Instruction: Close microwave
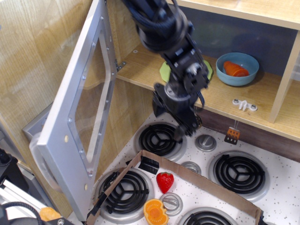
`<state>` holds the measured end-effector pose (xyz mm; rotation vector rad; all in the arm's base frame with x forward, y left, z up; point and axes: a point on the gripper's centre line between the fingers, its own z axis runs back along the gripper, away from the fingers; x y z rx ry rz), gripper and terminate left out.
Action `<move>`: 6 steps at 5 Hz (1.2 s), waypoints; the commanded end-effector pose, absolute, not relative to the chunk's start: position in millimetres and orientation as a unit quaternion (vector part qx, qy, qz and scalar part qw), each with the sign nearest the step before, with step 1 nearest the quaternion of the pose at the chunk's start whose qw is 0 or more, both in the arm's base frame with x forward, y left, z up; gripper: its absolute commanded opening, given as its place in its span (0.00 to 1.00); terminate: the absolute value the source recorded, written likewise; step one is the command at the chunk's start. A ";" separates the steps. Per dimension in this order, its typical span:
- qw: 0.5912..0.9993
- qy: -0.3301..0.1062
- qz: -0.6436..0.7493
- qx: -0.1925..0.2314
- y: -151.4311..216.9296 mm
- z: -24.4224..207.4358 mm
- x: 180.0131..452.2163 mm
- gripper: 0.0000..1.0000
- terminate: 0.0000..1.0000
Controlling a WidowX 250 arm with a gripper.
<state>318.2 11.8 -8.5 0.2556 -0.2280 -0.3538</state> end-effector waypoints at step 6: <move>0.922 -0.017 -0.257 0.289 87.7 192.1 239.0 1.00 0.00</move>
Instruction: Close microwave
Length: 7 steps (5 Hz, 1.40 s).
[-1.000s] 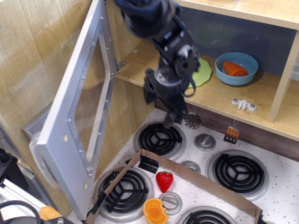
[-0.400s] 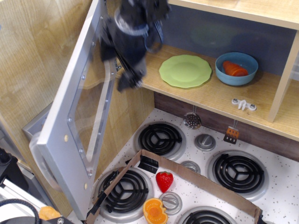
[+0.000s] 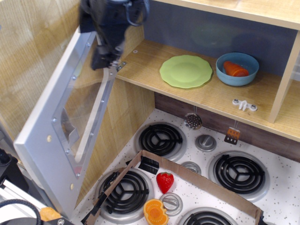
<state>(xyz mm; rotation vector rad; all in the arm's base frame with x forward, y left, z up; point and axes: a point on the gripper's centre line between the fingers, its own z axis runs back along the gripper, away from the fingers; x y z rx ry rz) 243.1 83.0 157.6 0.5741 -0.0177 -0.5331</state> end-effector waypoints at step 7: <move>0.946 -0.074 -0.235 0.211 118.3 152.7 200.5 1.00 0.00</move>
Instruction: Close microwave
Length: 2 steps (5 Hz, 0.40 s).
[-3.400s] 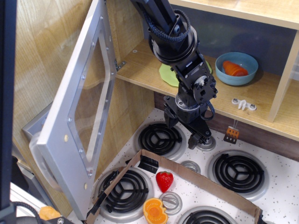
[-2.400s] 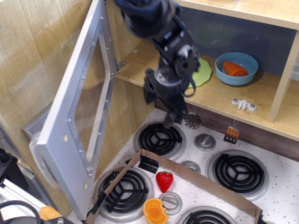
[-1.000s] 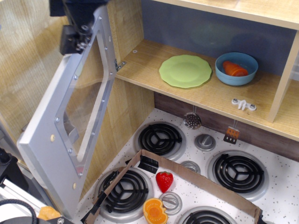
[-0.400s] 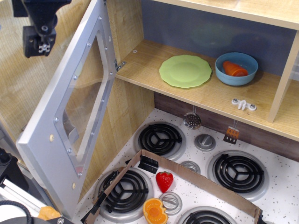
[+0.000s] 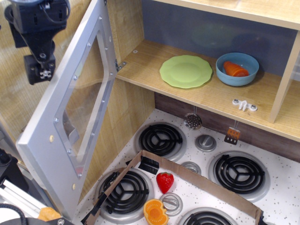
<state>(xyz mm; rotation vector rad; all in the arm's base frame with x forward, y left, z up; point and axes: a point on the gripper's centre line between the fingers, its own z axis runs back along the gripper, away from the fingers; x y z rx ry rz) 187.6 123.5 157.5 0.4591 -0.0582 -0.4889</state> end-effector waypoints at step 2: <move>0.940 -0.187 -0.244 0.145 118.2 124.6 232.6 1.00 0.00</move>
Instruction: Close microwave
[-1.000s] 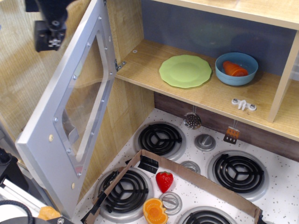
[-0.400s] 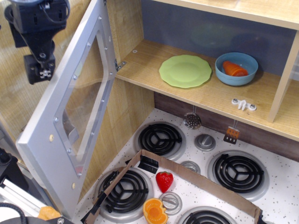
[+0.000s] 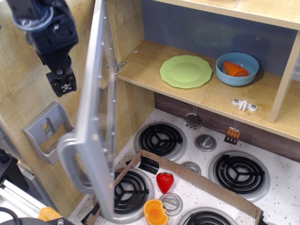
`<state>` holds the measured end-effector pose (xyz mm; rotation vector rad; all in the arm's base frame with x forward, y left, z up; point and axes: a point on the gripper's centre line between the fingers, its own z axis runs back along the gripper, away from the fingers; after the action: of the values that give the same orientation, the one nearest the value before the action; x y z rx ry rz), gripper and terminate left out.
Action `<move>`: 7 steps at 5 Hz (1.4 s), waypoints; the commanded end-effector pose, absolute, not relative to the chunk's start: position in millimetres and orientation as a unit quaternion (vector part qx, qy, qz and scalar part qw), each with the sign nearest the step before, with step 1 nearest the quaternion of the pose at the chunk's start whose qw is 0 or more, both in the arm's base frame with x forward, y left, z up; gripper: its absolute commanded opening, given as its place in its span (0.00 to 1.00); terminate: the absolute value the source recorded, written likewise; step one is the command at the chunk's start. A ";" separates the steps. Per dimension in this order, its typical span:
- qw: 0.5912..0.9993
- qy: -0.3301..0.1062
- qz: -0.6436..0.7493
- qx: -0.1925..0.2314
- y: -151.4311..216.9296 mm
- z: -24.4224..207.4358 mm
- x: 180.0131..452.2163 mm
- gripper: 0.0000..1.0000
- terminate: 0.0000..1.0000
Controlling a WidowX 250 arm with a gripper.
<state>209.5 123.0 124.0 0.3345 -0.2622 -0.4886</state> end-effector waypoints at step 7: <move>0.918 -0.273 -0.268 0.101 26.3 96.5 328.8 1.00 0.00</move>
<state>319.2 31.3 74.0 0.1918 -0.5204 -0.5604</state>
